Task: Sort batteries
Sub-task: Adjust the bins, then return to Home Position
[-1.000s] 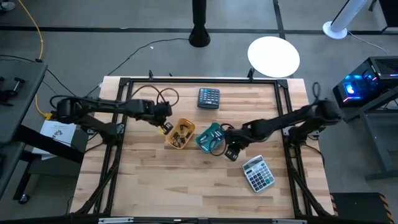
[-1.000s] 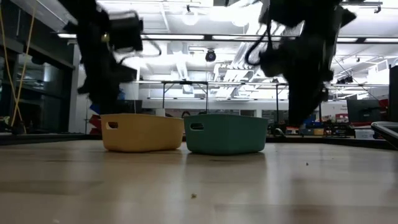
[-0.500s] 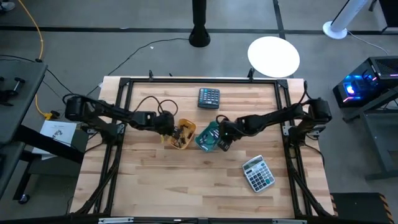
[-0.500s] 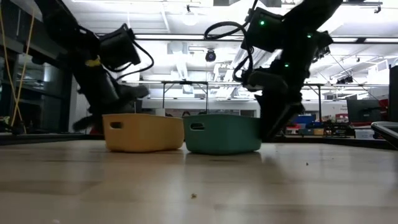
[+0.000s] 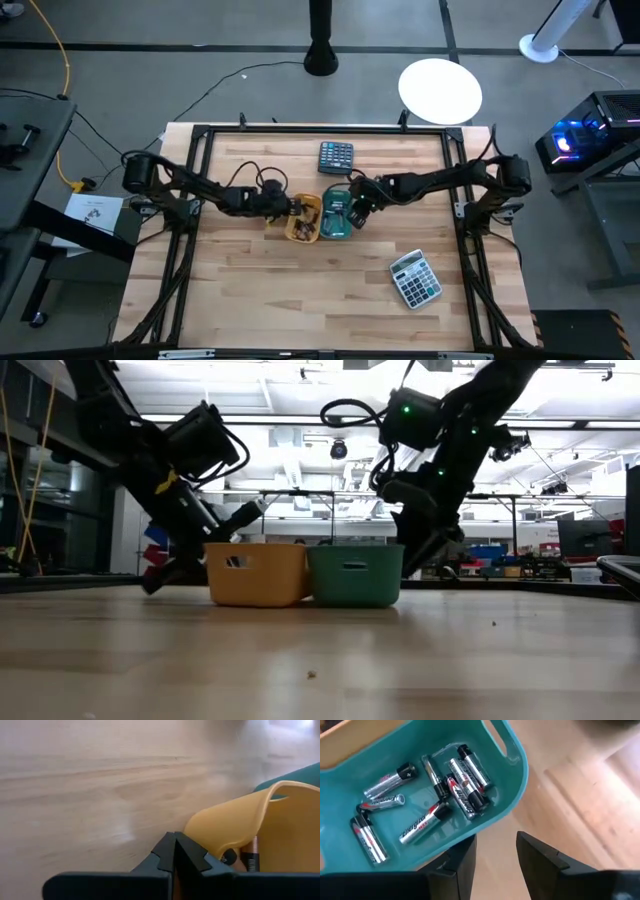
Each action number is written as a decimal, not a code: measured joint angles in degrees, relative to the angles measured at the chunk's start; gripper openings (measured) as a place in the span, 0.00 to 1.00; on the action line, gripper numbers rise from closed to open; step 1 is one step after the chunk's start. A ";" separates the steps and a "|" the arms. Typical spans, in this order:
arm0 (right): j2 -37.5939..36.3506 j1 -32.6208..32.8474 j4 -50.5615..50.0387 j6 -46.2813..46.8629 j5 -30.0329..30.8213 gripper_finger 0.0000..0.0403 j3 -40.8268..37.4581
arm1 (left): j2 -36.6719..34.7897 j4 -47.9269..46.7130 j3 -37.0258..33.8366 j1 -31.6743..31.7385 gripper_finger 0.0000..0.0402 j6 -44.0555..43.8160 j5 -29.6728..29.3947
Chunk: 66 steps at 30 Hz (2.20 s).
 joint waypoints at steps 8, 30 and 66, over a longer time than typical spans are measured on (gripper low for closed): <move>0.00 -2.04 2.80 -7.56 0.24 0.34 -0.02 | 0.11 -0.46 -0.09 -4.68 0.00 -12.22 -10.02; -15.62 -2.86 -15.87 -9.12 2.25 0.34 0.07 | -29.17 -22.82 -0.11 4.95 0.00 31.15 -1.21; -53.13 9.24 -6.76 16.29 9.62 0.03 -16.95 | -65.40 8.91 -30.18 -7.29 0.00 41.99 10.54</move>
